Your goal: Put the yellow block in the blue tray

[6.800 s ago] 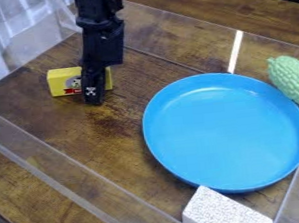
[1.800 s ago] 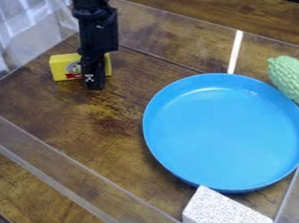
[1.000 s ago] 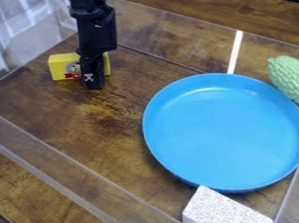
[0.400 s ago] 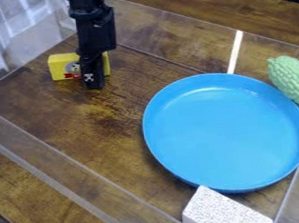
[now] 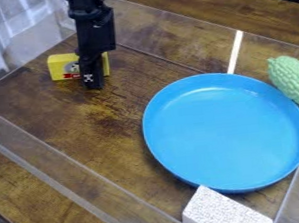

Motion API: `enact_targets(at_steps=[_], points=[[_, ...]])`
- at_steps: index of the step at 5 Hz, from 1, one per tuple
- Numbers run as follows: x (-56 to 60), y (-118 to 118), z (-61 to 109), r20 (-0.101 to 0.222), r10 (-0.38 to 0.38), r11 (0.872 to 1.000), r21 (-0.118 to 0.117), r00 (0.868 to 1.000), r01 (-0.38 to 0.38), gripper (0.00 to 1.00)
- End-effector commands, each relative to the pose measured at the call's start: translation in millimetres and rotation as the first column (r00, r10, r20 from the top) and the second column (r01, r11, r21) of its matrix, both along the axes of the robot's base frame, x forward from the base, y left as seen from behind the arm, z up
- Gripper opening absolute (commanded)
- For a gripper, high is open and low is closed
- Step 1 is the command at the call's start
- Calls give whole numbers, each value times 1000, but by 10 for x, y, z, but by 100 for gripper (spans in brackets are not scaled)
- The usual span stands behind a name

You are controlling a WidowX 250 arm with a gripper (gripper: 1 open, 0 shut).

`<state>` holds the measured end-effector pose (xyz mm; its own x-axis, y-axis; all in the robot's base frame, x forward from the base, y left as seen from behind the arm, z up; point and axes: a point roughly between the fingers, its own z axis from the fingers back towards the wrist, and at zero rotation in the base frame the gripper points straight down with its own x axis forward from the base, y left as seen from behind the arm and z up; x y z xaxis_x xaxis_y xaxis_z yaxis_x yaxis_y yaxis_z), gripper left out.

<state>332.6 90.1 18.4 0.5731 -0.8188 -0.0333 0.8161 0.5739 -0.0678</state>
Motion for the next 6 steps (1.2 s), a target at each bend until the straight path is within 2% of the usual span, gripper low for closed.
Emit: enact_targets(at_steps=[1, 6], points=[[-1, 73, 152, 37, 26, 1000, 3, 999, -26, 0], [53, 78, 173, 52, 19, 1000, 2, 998, -19, 0]])
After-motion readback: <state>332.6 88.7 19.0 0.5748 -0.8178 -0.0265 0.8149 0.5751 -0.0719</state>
